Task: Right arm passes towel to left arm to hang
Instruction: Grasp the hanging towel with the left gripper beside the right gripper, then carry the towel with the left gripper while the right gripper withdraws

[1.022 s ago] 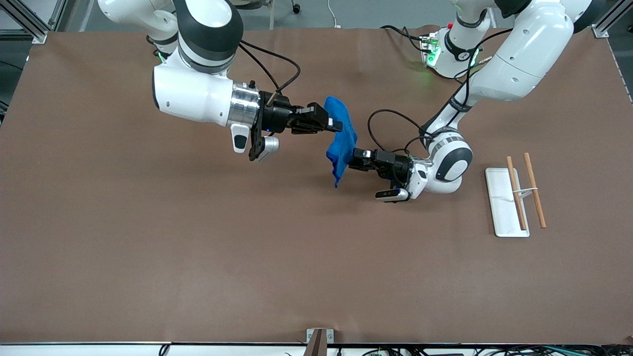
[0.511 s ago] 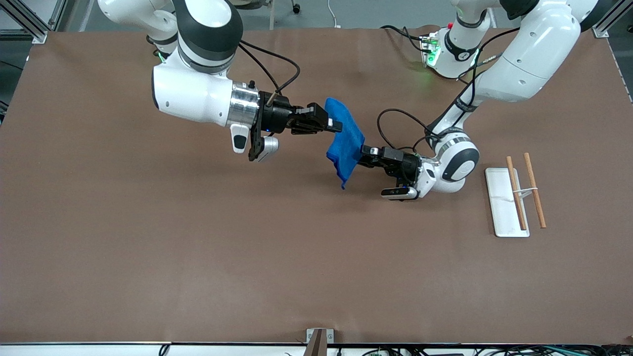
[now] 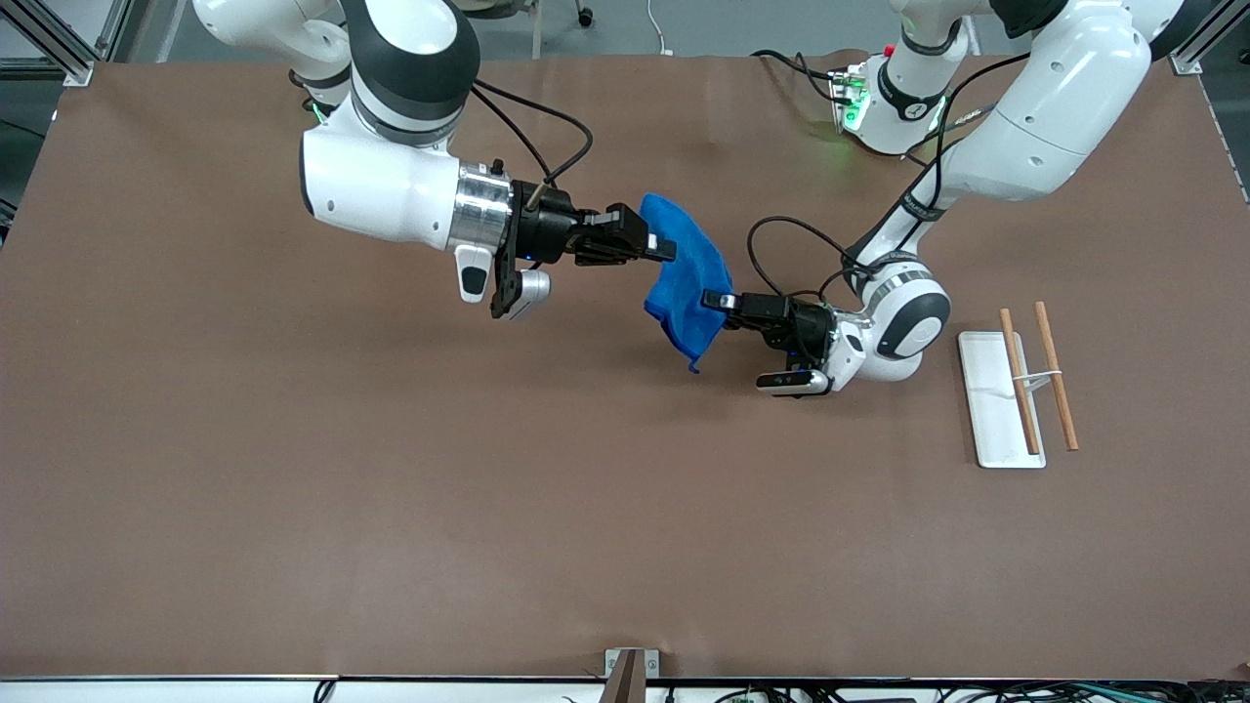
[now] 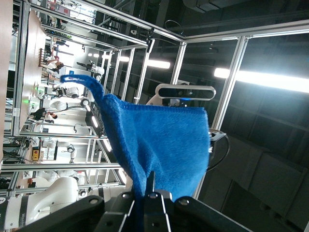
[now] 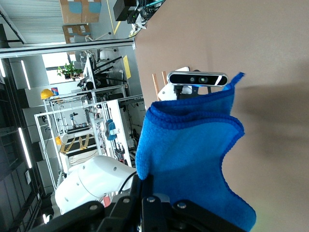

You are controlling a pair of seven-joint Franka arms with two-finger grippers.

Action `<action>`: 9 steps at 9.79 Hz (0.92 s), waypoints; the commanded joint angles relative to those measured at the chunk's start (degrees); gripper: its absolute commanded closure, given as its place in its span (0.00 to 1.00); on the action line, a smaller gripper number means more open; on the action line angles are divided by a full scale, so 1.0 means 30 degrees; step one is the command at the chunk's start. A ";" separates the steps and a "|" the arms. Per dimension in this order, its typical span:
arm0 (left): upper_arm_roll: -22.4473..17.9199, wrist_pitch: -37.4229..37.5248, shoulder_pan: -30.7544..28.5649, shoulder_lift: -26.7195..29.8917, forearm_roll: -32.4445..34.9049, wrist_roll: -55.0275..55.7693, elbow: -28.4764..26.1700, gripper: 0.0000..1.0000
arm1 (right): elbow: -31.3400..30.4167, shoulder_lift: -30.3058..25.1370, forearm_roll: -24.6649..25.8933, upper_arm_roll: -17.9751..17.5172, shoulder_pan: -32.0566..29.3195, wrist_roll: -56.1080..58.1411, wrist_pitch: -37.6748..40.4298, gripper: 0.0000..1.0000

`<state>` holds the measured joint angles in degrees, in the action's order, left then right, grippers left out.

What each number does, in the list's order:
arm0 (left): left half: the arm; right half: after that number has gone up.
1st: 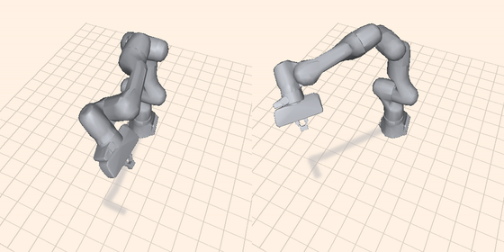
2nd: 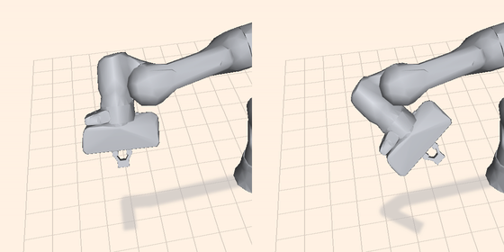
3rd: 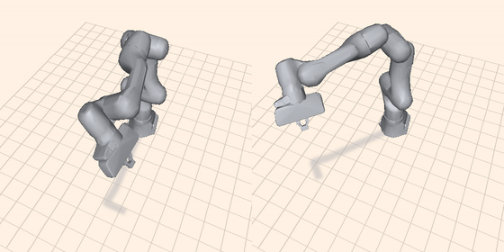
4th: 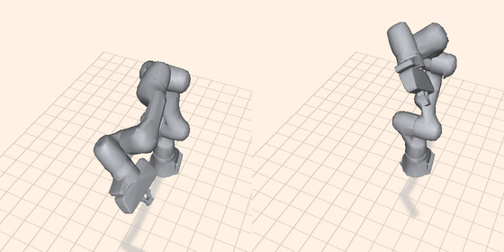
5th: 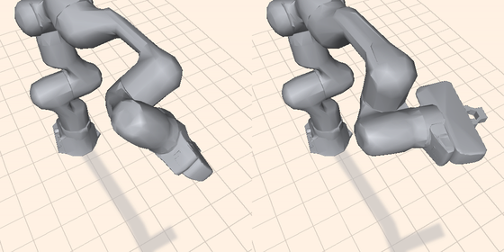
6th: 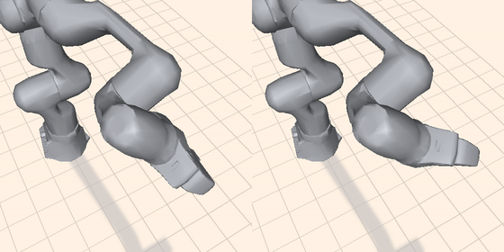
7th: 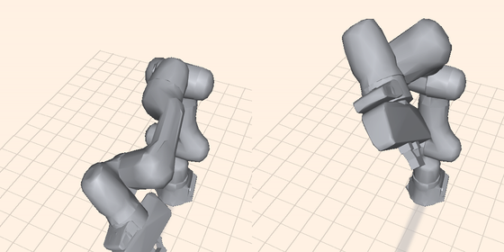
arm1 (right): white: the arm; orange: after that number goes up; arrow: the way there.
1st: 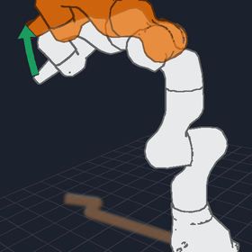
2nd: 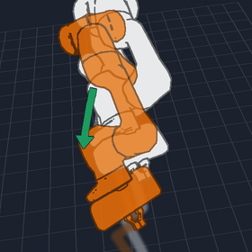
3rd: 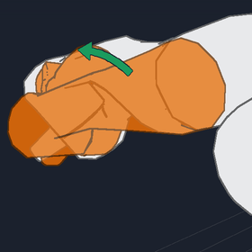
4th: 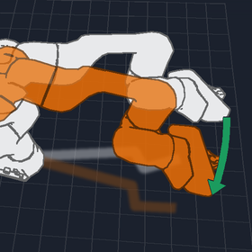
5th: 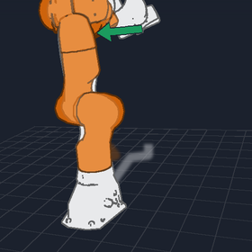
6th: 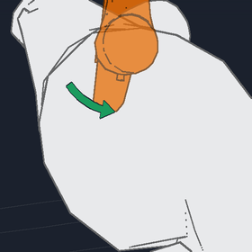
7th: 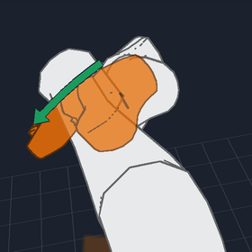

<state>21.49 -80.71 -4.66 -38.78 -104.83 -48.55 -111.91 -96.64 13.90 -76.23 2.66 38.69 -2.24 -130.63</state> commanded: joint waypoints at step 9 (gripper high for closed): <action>-0.0541 -0.6963 -0.4883 0.5103 1.3377 2.0618 0.4748 1.00 | -0.2095 -0.1816 1.5860 0.0726 -0.4389 -0.4843 0.2694 0.00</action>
<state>19.96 -100.75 -16.75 -23.38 -73.99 8.12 -98.76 -100.51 12.14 -36.23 5.38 28.83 -13.30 -125.47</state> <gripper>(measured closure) 0.974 0.000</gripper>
